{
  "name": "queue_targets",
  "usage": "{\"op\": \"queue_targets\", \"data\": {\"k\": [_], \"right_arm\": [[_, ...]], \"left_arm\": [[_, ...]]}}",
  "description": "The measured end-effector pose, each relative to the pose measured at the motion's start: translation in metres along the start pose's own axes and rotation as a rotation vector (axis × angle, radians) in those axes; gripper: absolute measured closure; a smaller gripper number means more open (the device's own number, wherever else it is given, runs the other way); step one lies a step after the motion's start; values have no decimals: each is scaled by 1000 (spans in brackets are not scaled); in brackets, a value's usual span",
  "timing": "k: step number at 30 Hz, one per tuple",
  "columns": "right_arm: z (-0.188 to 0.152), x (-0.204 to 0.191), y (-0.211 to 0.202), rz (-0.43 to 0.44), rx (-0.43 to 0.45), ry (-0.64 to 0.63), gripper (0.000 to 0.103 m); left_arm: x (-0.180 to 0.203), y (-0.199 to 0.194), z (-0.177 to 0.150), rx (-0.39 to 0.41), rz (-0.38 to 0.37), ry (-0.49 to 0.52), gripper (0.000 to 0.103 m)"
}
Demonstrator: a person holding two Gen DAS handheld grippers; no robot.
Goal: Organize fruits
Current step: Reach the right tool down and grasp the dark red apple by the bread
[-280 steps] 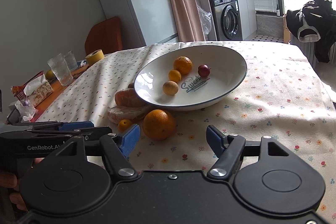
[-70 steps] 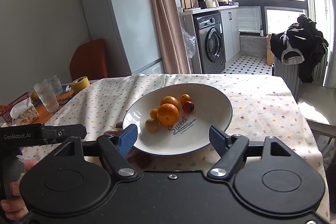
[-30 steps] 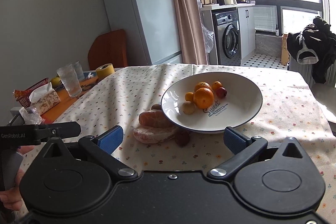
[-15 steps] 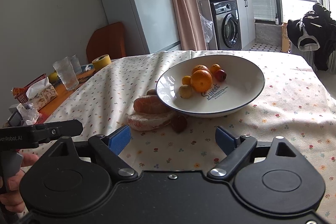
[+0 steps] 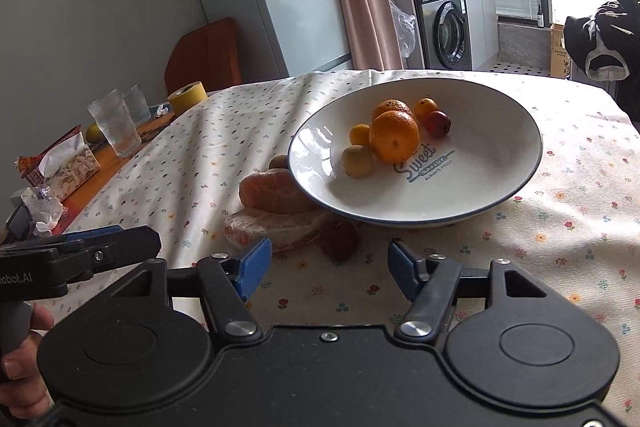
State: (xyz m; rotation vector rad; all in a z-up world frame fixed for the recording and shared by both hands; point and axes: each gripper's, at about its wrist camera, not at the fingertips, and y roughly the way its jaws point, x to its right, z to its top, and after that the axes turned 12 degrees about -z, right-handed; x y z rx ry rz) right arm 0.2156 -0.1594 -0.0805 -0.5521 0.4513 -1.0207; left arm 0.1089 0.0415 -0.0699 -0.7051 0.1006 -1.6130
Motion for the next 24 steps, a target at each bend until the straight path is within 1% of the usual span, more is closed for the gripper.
{"op": "queue_targets", "data": {"k": [2, 4, 8, 12, 14, 15, 17, 18, 19, 24], "right_arm": [[2, -1, 6, -5, -7, -7, 41], [2, -1, 11, -7, -17, -9, 43], [3, -6, 20, -13, -29, -13, 43], [3, -11, 24, -25, -21, -24, 48], [4, -10, 24, -8, -25, -14, 54], [4, -9, 24, 0, -28, -12, 60], [4, -10, 24, 10, -31, -26, 65], [4, -10, 23, 22, -33, -34, 75], [4, -10, 23, 38, -41, -34, 81], [2, -8, 16, 29, -32, -36, 81]], "left_arm": [[-3, 4, 0, -2, 2, -7, 21], [-5, 6, 1, 0, 1, -10, 23], [-9, 8, 3, 0, 1, -13, 24], [-12, 9, 4, -7, 4, -18, 24], [-13, 10, 4, -9, 6, -22, 24], [-13, 10, 4, -9, 7, -22, 24], [-13, 10, 4, -10, 6, -19, 24], [-12, 10, 4, -11, 6, -15, 24], [-10, 10, 4, -11, 7, -10, 24], [-2, 12, 5, -16, 12, 3, 24]]}}
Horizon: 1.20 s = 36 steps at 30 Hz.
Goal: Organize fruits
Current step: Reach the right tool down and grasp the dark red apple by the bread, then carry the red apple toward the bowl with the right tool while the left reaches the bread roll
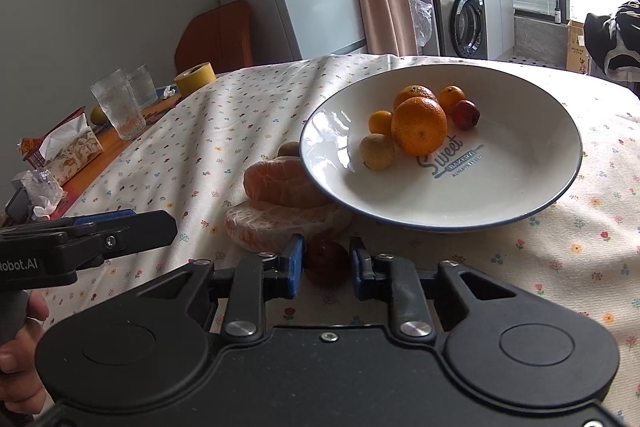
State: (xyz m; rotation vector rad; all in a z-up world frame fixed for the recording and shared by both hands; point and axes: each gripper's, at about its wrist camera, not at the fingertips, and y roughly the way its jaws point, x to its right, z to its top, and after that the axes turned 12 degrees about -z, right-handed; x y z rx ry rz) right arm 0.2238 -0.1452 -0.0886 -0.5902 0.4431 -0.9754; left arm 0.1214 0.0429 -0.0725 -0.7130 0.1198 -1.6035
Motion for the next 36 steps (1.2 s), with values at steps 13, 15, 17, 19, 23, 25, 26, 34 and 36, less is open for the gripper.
{"op": "queue_targets", "data": {"k": [13, 15, 17, 19, 23, 25, 26, 34, 36], "right_arm": [[-7, 31, -35, -41, 62, 52, 81], [-8, 36, -39, -48, 70, 62, 81], [-9, 41, -41, -52, 76, 75, 81], [-10, 46, -43, -57, 80, 85, 81], [-10, 54, -44, -52, 88, 94, 81], [-10, 58, -45, -48, 94, 96, 81], [-10, 60, -45, -45, 97, 98, 81], [-6, 71, -42, -44, 104, 104, 81], [-5, 71, -41, -47, 105, 105, 81]], "left_arm": [[27, 13, 3, -16, -47, 34, 24], [32, 17, 3, -24, -54, 43, 24], [36, 22, 3, -35, -57, 48, 24], [38, 28, 3, -42, -58, 47, 24], [41, 41, 2, -62, -48, 46, 23], [41, 49, 2, -76, -32, 42, 23], [41, 52, 2, -81, -26, 41, 23], [39, 71, -1, -100, 34, 32, 22], [39, 74, -1, -99, 43, 35, 21]]}}
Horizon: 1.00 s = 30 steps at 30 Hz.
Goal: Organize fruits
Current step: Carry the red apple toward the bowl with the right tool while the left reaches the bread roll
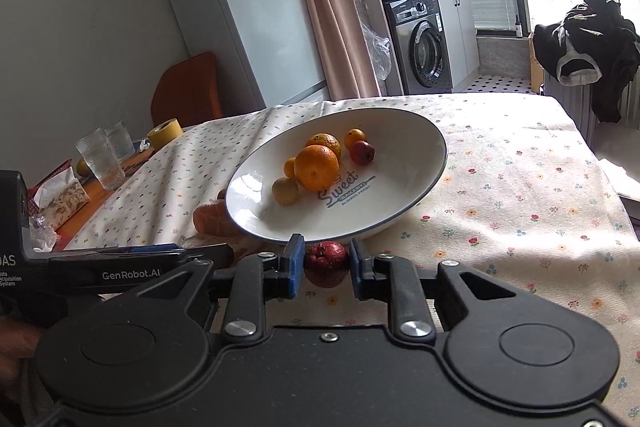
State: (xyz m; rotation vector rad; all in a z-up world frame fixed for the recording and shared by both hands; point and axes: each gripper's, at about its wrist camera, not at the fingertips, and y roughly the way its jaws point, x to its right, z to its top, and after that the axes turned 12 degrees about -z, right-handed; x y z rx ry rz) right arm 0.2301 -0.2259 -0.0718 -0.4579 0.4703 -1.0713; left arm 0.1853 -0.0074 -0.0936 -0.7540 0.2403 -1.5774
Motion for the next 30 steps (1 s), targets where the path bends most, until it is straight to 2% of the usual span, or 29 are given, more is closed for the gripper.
{"op": "queue_targets", "data": {"k": [6, 15, 21, 22, 24, 28, 30], "right_arm": [[-3, 3, 3, -10, -15, 5, 81], [-2, 5, 0, -23, -13, 3, 81], [0, 2, -1, -24, -8, 0, 81], [0, 1, -2, -24, -6, -1, 81], [1, -1, -2, -20, -3, -5, 80], [1, -5, -3, -15, 0, -11, 81], [1, -7, -2, -16, -4, -12, 80]], "left_arm": [[4, 8, 1, 2, 39, 18, 19], [4, 11, 0, 18, 42, 18, 17], [-2, 1, 1, 28, 22, -13, 28], [-3, -1, 1, 32, 29, -15, 37], [-7, -4, 2, 34, 32, -27, 44], [-13, -7, 1, 24, -3, -44, 44], [-11, -9, -1, 26, 3, -30, 43]]}}
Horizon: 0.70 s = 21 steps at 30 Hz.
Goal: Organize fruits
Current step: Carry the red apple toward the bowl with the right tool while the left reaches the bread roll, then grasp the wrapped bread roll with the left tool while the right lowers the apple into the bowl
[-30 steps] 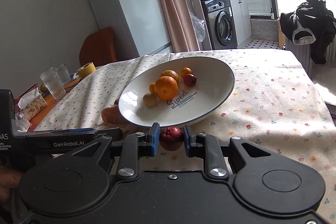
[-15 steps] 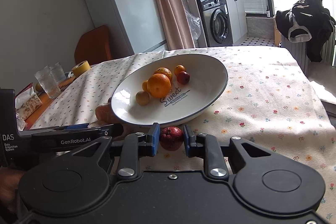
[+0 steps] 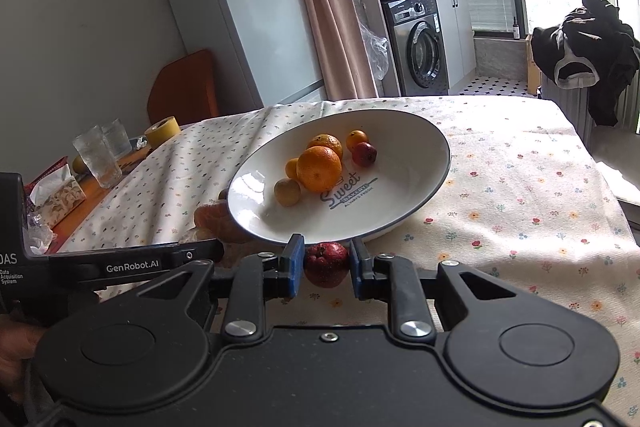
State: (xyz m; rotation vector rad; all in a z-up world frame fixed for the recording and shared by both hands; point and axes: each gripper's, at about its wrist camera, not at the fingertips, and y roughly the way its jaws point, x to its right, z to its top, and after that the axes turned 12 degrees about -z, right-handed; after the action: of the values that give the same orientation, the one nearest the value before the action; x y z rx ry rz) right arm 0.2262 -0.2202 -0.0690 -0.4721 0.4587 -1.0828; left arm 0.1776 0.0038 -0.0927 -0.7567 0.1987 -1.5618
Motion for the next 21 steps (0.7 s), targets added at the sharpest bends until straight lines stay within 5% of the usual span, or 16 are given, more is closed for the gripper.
{"op": "queue_targets", "data": {"k": [2, 5, 21], "right_arm": [[0, -3, -1, -2, -1, -3, 80], [0, -5, -3, -5, 8, -3, 80], [-10, 21, 9, -16, -9, 70, 80]], "left_arm": [[2, -1, -1, -4, 4, 7, 39], [5, 0, -3, -15, -35, 20, 19], [35, 27, -10, -42, 82, 180, 12]]}}
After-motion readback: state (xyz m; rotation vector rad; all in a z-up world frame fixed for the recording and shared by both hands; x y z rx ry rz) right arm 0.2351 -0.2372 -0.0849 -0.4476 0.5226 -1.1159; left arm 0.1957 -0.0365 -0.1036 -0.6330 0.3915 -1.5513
